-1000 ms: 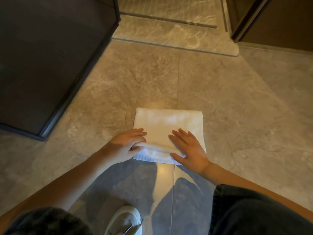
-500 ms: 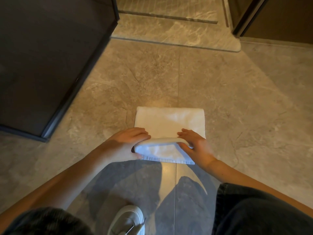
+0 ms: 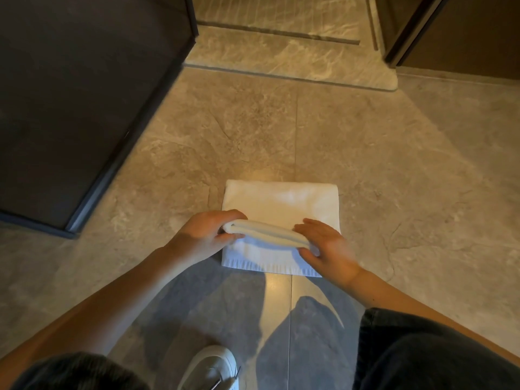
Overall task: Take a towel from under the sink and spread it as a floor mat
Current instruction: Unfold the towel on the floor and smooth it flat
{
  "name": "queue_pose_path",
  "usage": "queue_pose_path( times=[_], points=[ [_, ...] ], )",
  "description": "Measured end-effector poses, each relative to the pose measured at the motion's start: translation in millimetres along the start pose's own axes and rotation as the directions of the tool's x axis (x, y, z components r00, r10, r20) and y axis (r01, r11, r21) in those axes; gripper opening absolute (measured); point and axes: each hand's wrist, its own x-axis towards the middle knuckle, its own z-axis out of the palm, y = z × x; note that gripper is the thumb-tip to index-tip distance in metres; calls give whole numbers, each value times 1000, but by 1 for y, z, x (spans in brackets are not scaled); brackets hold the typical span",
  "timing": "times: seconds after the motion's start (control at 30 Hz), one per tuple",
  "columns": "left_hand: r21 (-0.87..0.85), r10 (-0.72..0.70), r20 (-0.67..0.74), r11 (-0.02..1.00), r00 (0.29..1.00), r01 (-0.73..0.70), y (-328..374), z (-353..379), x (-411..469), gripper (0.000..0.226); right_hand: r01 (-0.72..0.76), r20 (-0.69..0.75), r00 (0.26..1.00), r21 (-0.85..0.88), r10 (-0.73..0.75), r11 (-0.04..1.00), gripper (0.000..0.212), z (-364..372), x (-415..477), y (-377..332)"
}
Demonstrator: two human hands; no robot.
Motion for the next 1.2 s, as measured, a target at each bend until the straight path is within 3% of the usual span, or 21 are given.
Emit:
queue_pose_path(
  times=[0.07,0.2,0.43,0.5,0.6,0.67,0.73,0.8,0.9,1.0,1.2],
  points=[
    [-24,-15,-11,1000,1000,15,2,-3,3,28,-47,4,999,55,47,997,32,-8,5,-2],
    [-31,65,-90,997,994,-68,14,-10,11,28,-109,-16,994,125,112,986,31,-18,13,-3],
    [195,200,-92,964,975,-180,45,-12,32,36,-63,-133,987,203,91,977,30,-35,24,-9],
    [138,148,-102,981,984,-134,49,-15,37,29,4,-234,972,148,32,989,30,-36,23,-12],
    [46,90,-112,995,990,-85,50,-18,44,21,177,-383,903,-80,-194,981,32,-31,14,-17],
    [9,68,-121,998,990,-68,51,-19,47,20,378,-302,860,-164,-411,911,28,-21,8,-23],
    [-42,28,-135,999,990,-34,51,-18,50,22,510,-95,846,-146,-525,848,30,-6,5,-28],
    [-102,-28,-138,995,990,13,51,-18,52,25,464,109,885,-109,-453,879,39,12,6,-29],
    [-169,-75,-144,984,987,50,51,-19,55,29,286,266,931,-112,-248,952,49,28,7,-22],
    [-235,-108,-158,970,981,69,51,-20,57,27,213,336,929,-153,-152,965,51,34,5,-8],
    [-310,-102,-157,949,982,49,57,-22,57,28,217,361,923,-194,-136,957,51,40,-9,12]
  ],
)
